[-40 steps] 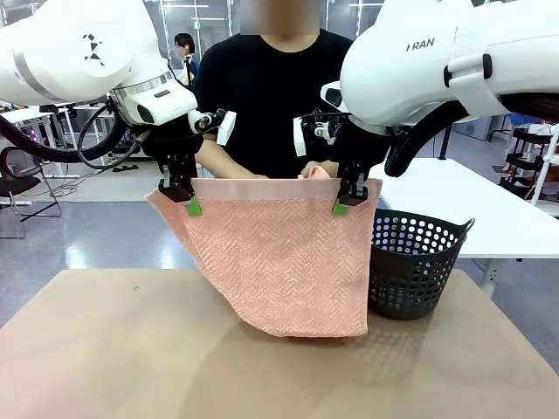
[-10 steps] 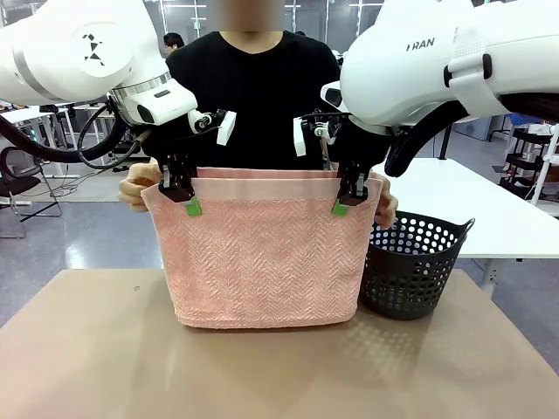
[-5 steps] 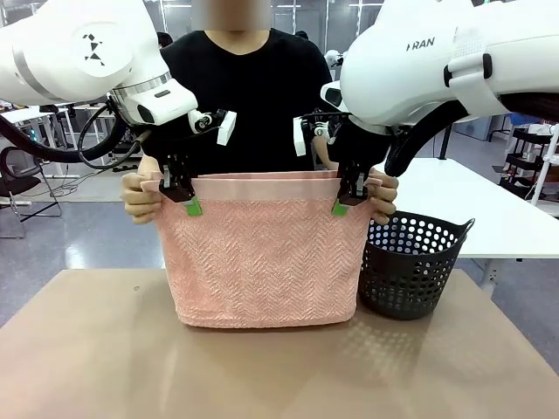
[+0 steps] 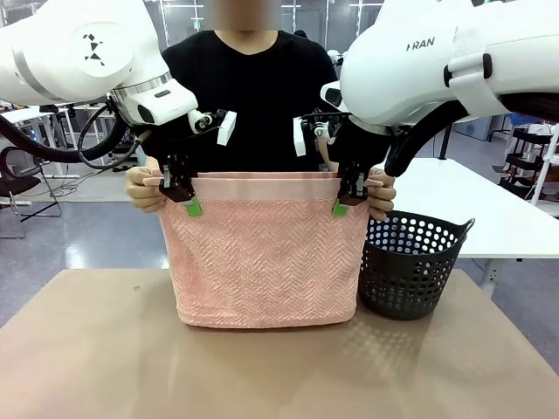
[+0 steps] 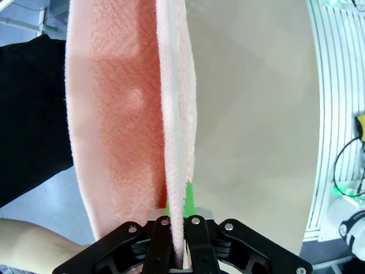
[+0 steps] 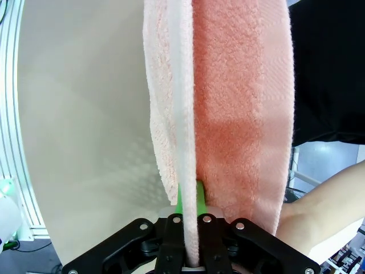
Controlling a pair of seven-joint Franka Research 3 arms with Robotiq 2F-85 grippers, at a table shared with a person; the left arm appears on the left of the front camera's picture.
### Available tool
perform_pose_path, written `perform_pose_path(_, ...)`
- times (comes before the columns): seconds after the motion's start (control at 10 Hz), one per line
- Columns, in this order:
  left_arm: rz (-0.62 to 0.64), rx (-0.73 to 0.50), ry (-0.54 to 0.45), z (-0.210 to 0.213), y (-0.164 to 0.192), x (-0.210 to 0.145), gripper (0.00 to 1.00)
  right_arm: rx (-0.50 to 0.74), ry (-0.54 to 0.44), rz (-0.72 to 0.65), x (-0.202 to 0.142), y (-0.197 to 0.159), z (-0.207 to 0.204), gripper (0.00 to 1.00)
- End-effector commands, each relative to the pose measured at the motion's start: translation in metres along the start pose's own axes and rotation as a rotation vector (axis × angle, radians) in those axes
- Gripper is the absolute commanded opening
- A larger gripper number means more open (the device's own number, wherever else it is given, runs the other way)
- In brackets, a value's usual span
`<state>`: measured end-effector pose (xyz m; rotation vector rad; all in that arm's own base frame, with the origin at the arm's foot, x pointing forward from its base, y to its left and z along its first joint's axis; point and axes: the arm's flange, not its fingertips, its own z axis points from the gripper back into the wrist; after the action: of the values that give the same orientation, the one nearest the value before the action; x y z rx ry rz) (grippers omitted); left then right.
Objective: Fold the towel.
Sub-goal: Release the end of the 100 cm Hotel Towel you were holding and grab the top end of the folded side.
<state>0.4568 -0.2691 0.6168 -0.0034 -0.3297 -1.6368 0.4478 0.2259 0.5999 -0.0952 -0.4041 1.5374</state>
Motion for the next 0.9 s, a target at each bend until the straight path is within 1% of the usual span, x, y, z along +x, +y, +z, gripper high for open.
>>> perform_pose_path(0.0,-0.011,-0.003,0.002,0.000,0.000,-0.002,0.00,0.001,0.002,0.003,-0.001,0.000,0.000,0.00)
perform_pose_path(0.1,0.000,0.000,0.000,0.000,0.000,0.000,0.29,0.000,0.000,0.000,0.000,0.000,0.000,0.08)
perform_pose_path(0.2,-0.015,0.026,0.011,0.004,-0.001,-0.001,0.41,-0.017,-0.011,0.002,0.000,0.000,0.002,0.34)
perform_pose_path(0.3,-0.001,0.071,0.032,0.011,-0.003,-0.001,0.41,-0.047,-0.006,-0.001,-0.001,0.000,0.007,0.40)
perform_pose_path(0.4,0.017,0.134,0.043,0.024,-0.007,-0.002,0.79,-0.095,0.006,0.001,-0.002,0.000,0.018,0.65)
perform_pose_path(0.5,0.030,0.183,0.045,0.037,-0.013,-0.002,0.53,-0.137,-0.008,0.000,-0.003,0.000,0.031,0.71)
perform_pose_path(0.6,0.036,0.225,0.057,0.047,-0.019,-0.002,1.00,-0.180,-0.018,0.008,-0.004,0.002,0.043,0.97)
perform_pose_path(0.7,0.046,0.272,0.059,0.056,-0.025,-0.003,0.91,-0.216,-0.048,0.018,-0.005,0.006,0.055,1.00)
perform_pose_path(0.8,0.057,0.334,0.073,0.065,-0.034,-0.002,1.00,-0.255,-0.075,0.025,-0.007,0.013,0.070,1.00)
